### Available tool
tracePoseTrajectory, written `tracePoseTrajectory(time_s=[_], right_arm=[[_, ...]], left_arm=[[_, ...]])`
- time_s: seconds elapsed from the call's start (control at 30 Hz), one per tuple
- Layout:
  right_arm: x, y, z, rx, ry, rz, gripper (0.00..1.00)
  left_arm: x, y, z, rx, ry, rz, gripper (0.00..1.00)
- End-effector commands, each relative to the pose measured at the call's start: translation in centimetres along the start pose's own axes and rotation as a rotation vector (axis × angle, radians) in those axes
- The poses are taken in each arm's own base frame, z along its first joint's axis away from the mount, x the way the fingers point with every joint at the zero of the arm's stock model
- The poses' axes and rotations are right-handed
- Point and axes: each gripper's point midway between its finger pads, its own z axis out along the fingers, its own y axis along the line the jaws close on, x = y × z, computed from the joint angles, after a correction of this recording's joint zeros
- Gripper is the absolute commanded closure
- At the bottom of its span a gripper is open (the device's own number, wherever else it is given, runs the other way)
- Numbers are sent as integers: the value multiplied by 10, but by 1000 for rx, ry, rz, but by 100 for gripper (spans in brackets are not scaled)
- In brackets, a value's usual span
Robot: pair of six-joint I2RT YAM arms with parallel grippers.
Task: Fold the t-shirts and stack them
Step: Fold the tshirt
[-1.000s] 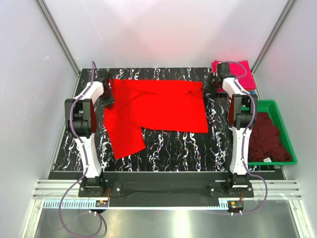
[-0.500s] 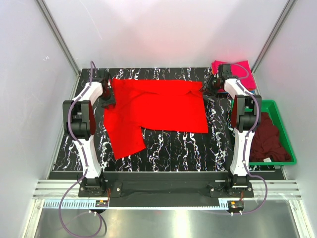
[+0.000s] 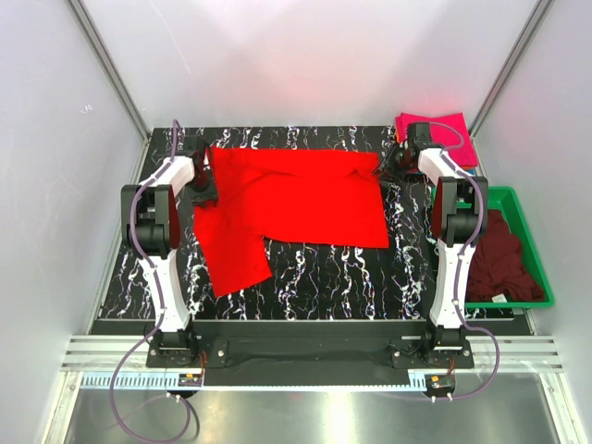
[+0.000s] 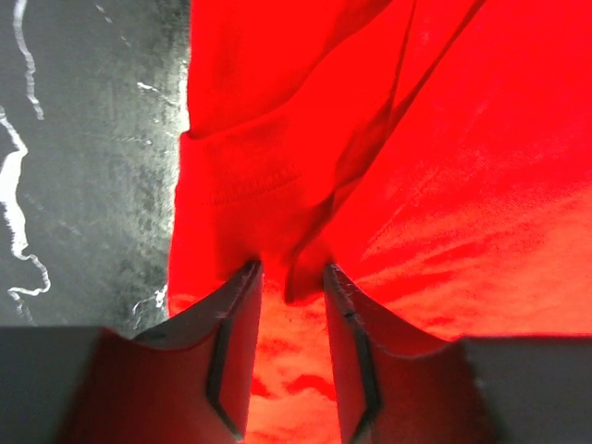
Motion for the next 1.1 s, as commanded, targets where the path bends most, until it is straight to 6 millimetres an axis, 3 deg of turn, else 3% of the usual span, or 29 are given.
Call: tracePoseTrajectory(time_s=[0.0, 0.03, 0.1, 0.13, 0.27, 0.33, 0.37, 0.43, 0.83, 0.9, 0.93, 1.03, 1.07], right_arm=[[-3, -2, -4, 4, -20, -5, 61], [-3, -1, -3, -2, -25, -9, 61], [-2, -3, 1, -4, -23, -7, 62], [-3, -2, 2, -8, -23, -8, 63], [-3, -3, 6, -7, -19, -7, 69], [-7, -2, 3, -8, -37, -18, 81], [-8, -2, 3, -5, -42, -25, 94], [-13, -1, -1, 6, -56, -47, 100], [-19, -1, -7, 23, -58, -109, 100], [-17, 8, -9, -16, -40, -101, 93], [-16, 10, -10, -27, -34, -96, 79], [-15, 18, -17, -39, -53, -94, 63], [-20, 23, -24, -47, -75, -96, 62]], left_arm=[[-18, -5, 1, 23, -45, 11, 69], [-17, -4, 2, 17, -36, 15, 81], [-20, -2, 2, 0, -39, 19, 90], [-24, -2, -1, -4, -46, 23, 100], [-32, 2, -7, -29, -62, 28, 100], [-34, 7, -10, -60, -70, 29, 100], [-37, 9, -13, -72, -80, 28, 100], [-40, 15, -18, -102, -95, 33, 100], [-29, 14, -17, -95, -45, 22, 97], [-29, 14, -19, -95, -44, 17, 81], [-34, 12, -23, -89, -58, 16, 74], [-43, 7, -33, -64, -85, 10, 67], [-45, 3, -37, -50, -92, 8, 61]])
